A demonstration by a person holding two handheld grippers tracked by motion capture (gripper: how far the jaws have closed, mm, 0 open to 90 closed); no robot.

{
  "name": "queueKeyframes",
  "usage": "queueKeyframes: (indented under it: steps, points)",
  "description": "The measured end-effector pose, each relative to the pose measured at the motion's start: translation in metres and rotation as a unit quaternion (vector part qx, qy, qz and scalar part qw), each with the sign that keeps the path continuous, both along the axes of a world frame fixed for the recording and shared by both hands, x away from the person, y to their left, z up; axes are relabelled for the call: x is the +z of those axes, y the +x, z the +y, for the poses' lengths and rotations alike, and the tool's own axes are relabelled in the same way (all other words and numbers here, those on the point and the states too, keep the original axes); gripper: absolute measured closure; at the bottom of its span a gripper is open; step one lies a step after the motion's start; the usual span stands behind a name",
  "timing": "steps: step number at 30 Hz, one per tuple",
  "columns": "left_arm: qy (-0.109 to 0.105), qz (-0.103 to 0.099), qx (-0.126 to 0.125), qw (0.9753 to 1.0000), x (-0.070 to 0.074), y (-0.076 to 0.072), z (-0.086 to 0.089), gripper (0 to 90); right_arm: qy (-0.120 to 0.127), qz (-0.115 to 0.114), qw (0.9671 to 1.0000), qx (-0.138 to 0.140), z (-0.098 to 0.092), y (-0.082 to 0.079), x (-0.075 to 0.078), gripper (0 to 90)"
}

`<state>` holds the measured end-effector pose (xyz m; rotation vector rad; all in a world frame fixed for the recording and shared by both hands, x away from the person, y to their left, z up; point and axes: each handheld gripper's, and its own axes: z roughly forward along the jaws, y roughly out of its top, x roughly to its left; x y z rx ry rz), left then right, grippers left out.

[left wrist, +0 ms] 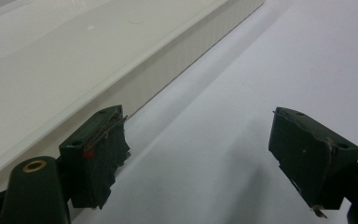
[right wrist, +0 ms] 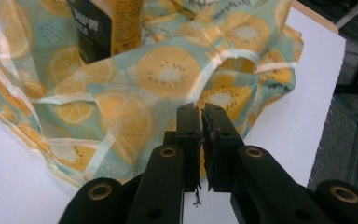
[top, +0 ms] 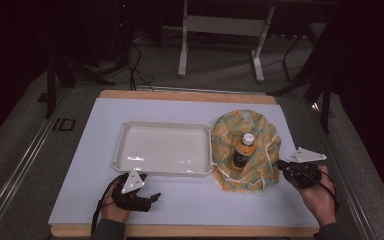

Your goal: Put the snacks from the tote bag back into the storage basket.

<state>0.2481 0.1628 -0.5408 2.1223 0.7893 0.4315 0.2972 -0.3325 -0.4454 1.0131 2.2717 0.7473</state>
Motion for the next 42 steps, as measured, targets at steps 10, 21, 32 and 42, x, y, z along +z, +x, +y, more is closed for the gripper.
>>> queueKeyframes:
  steps: [10,21,32,42]
  points:
    - [-0.001,0.0,0.0,1.0,0.0,0.0,0.0,19.1,-0.013,0.004,0.9996,0.024,0.011,0.003,0.009,83.2]
    - [-0.003,0.001,0.001,1.0,0.0,0.0,0.0,19.1,-0.015,0.002,0.9989,0.043,0.018,0.006,0.018,82.4]
    - [-0.003,0.002,0.0,1.0,0.0,0.0,0.0,19.1,-0.026,0.006,0.9976,0.064,0.03,0.009,0.025,79.5]
    - [-0.002,0.001,-0.001,1.0,0.0,0.0,0.0,19.2,-0.033,0.01,0.9962,0.08,0.038,0.012,0.029,78.2]
